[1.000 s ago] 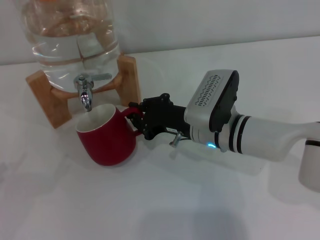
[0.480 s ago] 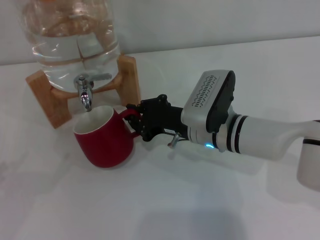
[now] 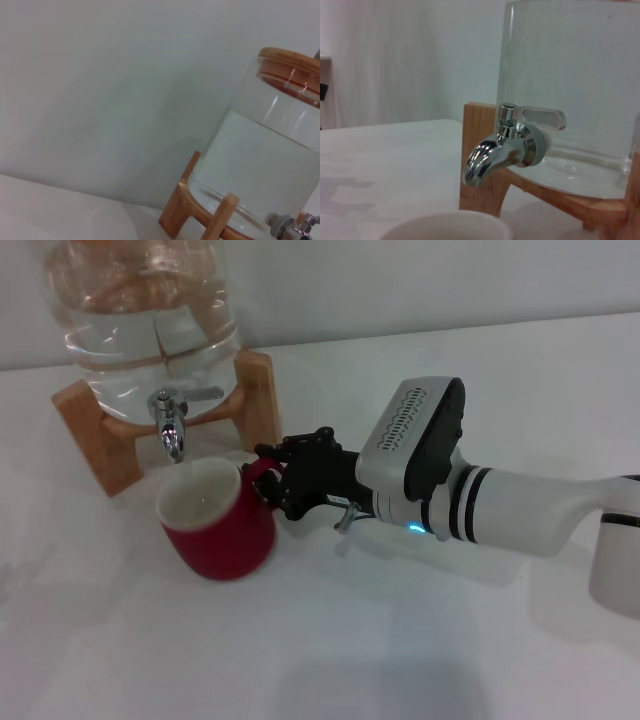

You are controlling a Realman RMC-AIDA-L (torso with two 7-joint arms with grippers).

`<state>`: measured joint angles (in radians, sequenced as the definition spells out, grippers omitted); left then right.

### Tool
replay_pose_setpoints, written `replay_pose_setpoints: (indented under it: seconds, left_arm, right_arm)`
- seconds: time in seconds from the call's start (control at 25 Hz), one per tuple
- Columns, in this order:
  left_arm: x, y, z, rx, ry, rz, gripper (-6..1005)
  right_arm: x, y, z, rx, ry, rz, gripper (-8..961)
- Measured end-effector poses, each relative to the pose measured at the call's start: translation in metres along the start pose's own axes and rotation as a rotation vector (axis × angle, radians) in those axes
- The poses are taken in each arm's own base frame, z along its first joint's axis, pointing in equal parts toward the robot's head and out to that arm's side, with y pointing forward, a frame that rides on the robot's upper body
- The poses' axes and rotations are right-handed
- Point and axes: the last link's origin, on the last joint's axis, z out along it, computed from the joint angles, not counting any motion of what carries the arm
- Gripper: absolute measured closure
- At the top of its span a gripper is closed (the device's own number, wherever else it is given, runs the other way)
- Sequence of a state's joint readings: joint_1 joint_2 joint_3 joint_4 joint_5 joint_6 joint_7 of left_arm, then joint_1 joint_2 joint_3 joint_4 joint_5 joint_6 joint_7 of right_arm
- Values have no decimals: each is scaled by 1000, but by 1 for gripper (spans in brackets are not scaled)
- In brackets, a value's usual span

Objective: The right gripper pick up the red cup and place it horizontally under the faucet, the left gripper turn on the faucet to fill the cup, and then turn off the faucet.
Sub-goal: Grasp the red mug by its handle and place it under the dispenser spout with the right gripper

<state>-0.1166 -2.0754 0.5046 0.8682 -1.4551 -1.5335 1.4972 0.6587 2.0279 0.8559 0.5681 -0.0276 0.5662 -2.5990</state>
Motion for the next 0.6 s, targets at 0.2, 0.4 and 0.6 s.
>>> replay_pose_setpoints:
  seconds: [0.2, 0.4, 0.6]
  left_arm:
    - [0, 0, 0, 1, 1, 0, 117]
    - [0, 0, 0, 2, 1, 0, 117]
    - [0, 0, 0, 3, 1, 0, 117]
  right_arm:
    - [0, -1, 1, 7, 4, 5, 750]
    - [0, -2, 1, 9, 6, 5, 719]
    - [-1, -3, 1, 17, 6, 17, 719]
